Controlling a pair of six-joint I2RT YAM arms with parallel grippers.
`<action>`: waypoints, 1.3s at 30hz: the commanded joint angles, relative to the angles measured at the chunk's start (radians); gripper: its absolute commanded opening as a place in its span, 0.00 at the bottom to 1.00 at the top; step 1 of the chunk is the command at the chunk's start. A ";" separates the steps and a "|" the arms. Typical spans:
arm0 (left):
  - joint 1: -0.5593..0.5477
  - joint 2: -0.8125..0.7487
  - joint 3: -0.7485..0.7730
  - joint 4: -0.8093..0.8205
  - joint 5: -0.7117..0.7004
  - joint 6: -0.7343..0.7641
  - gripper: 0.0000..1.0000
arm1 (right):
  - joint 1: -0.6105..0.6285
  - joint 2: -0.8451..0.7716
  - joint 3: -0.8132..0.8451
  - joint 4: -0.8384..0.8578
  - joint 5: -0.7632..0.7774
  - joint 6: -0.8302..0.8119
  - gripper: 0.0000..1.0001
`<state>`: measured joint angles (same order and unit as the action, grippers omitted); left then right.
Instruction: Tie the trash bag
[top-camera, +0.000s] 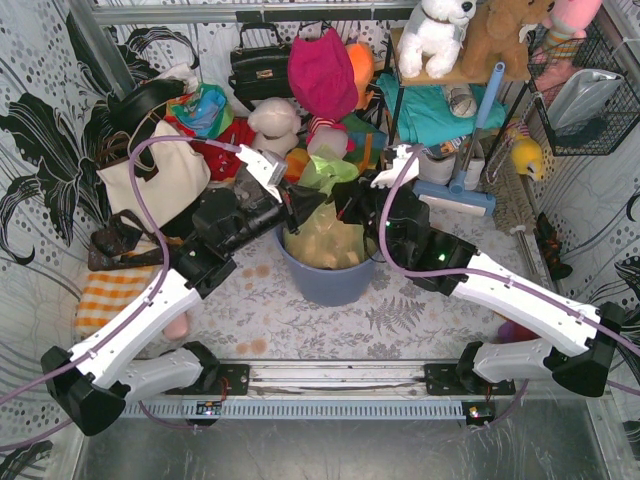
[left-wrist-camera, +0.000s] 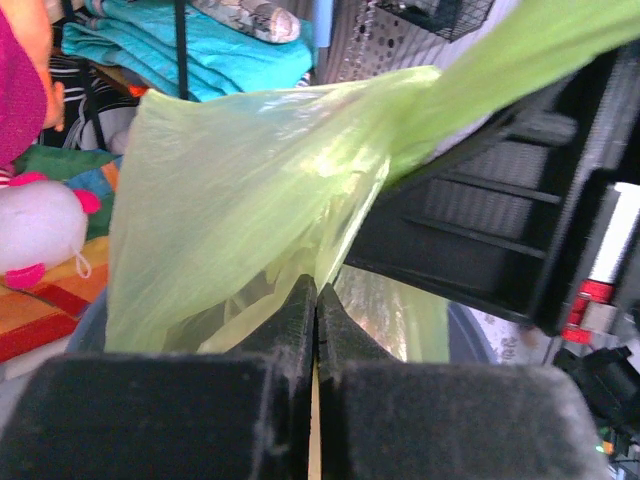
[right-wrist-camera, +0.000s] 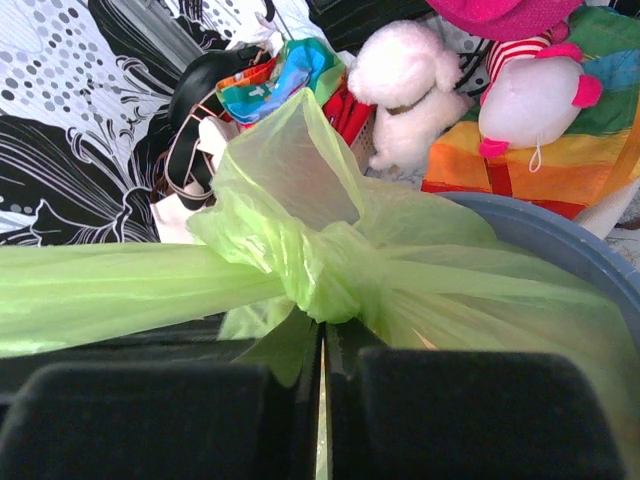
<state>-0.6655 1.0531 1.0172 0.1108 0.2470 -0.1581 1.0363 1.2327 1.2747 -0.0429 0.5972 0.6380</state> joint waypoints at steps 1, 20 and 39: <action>0.006 -0.046 0.003 0.024 0.107 0.012 0.00 | 0.007 -0.008 -0.086 0.205 0.062 -0.027 0.00; 0.006 -0.102 0.018 -0.101 0.205 0.031 0.00 | 0.009 0.092 -0.271 1.005 0.144 -0.364 0.00; 0.008 -0.160 0.064 -0.139 -0.228 0.117 0.54 | 0.010 0.162 -0.323 1.388 0.105 -0.546 0.00</action>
<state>-0.6647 0.9077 1.0512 -0.1059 0.1963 -0.0654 1.0443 1.3964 0.9604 1.2442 0.6971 0.1249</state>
